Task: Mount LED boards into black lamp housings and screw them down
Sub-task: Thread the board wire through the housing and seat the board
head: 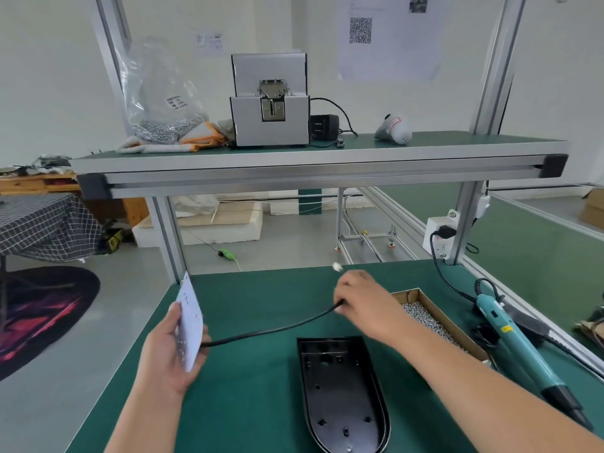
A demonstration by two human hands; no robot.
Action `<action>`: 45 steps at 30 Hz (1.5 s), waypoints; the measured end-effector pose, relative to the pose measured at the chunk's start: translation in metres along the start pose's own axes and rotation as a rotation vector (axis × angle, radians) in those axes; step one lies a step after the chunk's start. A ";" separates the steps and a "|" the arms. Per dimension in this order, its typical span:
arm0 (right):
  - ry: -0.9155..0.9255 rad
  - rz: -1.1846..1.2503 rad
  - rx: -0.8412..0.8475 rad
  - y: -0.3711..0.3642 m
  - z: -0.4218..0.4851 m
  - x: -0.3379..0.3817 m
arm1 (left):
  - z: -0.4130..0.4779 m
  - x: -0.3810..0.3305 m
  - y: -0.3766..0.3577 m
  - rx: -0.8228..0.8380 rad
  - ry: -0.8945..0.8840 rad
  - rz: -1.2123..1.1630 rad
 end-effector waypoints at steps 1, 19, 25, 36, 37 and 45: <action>-0.061 -0.015 -0.008 -0.001 -0.003 -0.014 | 0.000 -0.001 0.001 0.018 0.003 -0.020; -0.342 1.143 -0.570 0.017 -0.050 -0.023 | -0.016 0.066 -0.050 0.018 0.098 0.451; -0.274 1.211 -0.382 0.000 -0.085 0.008 | -0.027 0.086 -0.062 -0.006 0.101 0.563; -0.202 0.821 -0.211 0.003 -0.092 0.039 | -0.037 0.103 -0.077 0.063 0.177 0.468; -0.195 0.831 -0.206 0.003 -0.091 0.041 | -0.038 0.104 -0.079 0.078 0.181 0.460; -0.183 1.048 -0.221 0.001 -0.085 0.039 | -0.041 0.101 -0.088 0.119 0.071 0.443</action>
Point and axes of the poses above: each hand's wrist, its own z-axis towards the middle knuckle, its own y-axis out of the back of the hand, x = y × z, the point moved 4 cm from there along z, towards the middle knuckle, and after that the axes turned 3 degrees about x, right-handed, at the moved point
